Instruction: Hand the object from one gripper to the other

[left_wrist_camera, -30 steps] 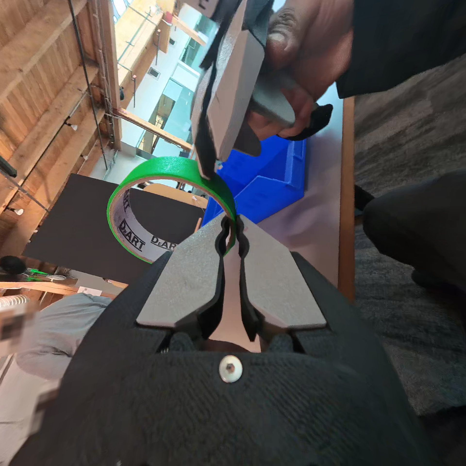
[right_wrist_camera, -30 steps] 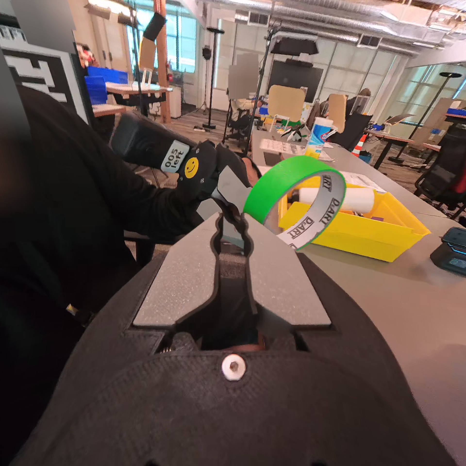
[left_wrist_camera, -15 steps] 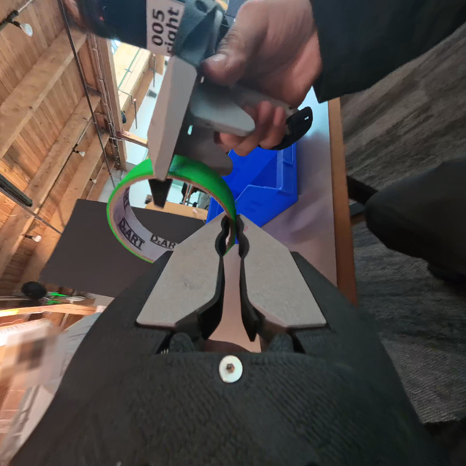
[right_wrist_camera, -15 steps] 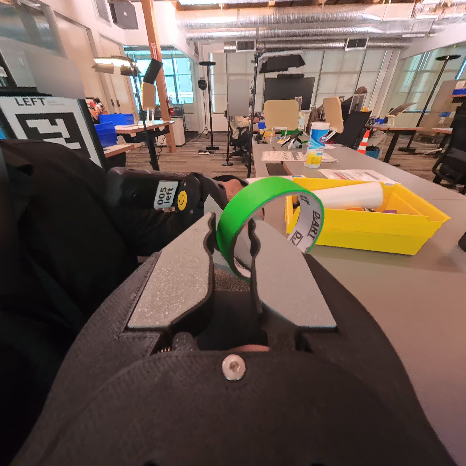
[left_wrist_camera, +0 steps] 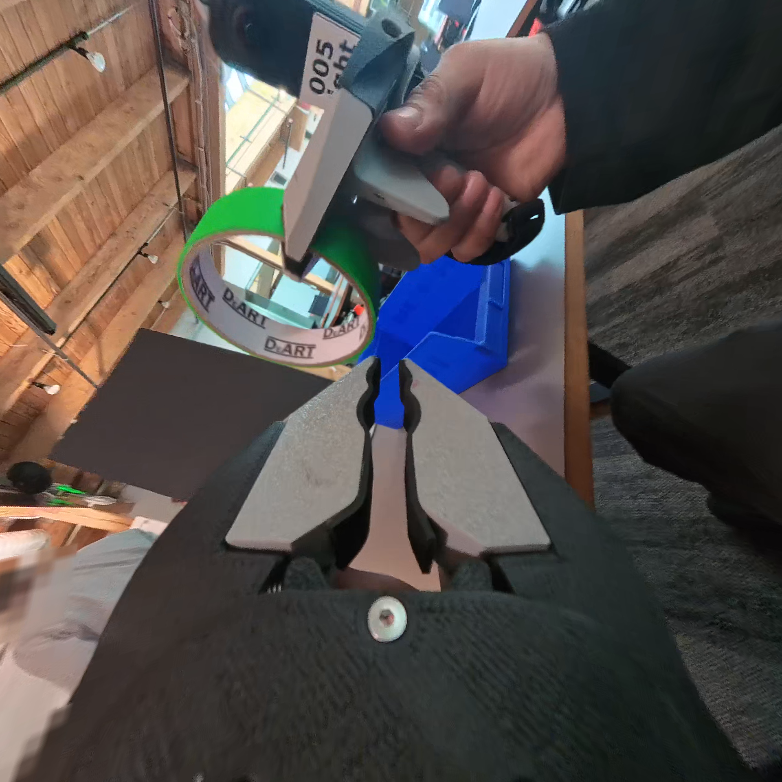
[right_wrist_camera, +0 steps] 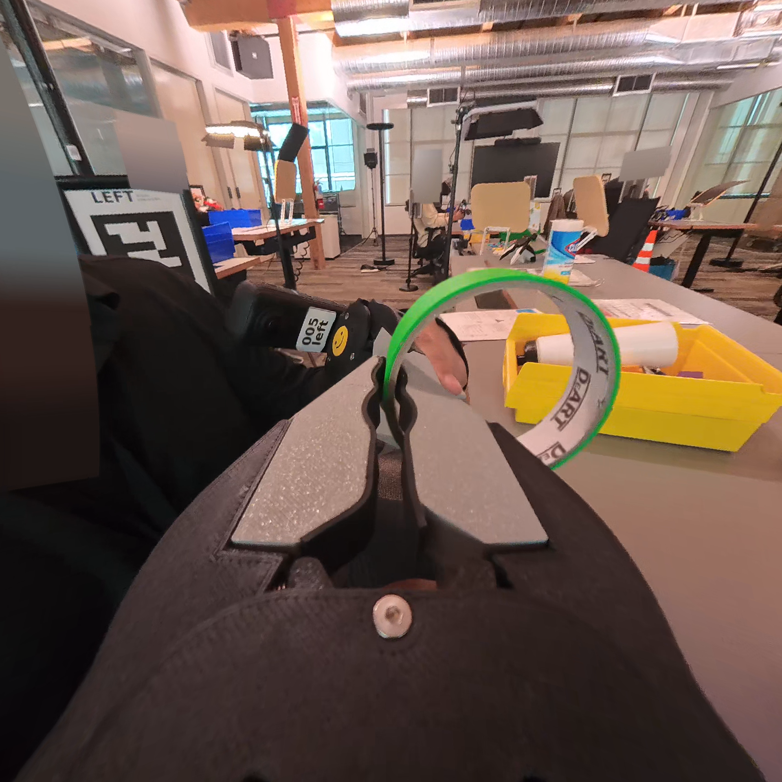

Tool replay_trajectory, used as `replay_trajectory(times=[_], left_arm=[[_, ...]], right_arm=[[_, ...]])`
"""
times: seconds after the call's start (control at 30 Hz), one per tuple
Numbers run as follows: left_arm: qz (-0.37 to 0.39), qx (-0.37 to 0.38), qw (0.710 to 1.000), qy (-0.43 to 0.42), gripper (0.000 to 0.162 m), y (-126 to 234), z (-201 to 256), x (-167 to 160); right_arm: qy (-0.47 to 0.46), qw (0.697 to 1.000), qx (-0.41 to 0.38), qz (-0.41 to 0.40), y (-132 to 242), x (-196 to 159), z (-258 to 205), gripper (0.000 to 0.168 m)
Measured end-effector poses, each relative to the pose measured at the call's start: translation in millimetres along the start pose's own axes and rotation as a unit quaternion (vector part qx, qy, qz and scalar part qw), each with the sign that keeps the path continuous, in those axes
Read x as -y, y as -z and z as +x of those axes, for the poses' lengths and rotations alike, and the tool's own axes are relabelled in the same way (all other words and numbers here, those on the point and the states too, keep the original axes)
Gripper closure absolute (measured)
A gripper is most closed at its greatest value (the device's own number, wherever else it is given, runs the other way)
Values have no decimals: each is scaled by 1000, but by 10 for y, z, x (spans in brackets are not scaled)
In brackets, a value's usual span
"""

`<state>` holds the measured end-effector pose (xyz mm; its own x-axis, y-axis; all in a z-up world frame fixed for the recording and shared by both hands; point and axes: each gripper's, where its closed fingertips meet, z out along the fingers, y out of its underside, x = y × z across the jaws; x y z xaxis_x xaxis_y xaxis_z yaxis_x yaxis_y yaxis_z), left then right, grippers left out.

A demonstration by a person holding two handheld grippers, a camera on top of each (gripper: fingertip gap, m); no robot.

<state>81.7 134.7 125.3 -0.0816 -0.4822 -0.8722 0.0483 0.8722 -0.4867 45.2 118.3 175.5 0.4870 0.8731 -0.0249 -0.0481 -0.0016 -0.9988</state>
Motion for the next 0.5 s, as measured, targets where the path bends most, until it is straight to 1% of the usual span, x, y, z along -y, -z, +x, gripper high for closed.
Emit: replay_trajectory(times=[0.07, 0.13, 0.2, 0.27, 0.3, 0.33, 0.37, 0.4, 0.47, 0.5], left_arm=[[14, -11, 999, 36, 155, 31, -24, 36], [37, -26, 995, 94, 151, 63, -60, 99], [72, -62, 980, 173, 147, 112, -66, 204], [112, -101, 954, 260, 144, 178, -100, 319], [130, -136, 931, 312, 136, 215, -87, 385], [147, -165, 906, 361, 133, 242, -92, 442], [160, -181, 884, 399, 133, 256, -114, 477], [171, -191, 869, 423, 133, 264, -133, 502], [191, -203, 853, 441, 132, 299, -151, 566], [192, -205, 853, 439, 133, 307, -142, 581]], right_arm=[[10, 1000, -12, 10, 70, 72, 4, 168], [28, 999, -29, 13, 136, 126, 13, 168], [69, 995, -64, -27, 145, 43, 60, 168], [127, 984, -92, -85, 106, -108, 89, 168], [153, 977, -98, -109, 74, -175, 87, 167], [180, 970, -101, -130, 34, -238, 74, 167], [208, 962, -98, -147, -13, -298, 50, 168], [240, 952, -95, -162, -59, -359, 21, 168], [304, 927, -92, -198, -137, -500, -4, 167], [334, 912, -101, -215, -159, -553, 21, 167]])
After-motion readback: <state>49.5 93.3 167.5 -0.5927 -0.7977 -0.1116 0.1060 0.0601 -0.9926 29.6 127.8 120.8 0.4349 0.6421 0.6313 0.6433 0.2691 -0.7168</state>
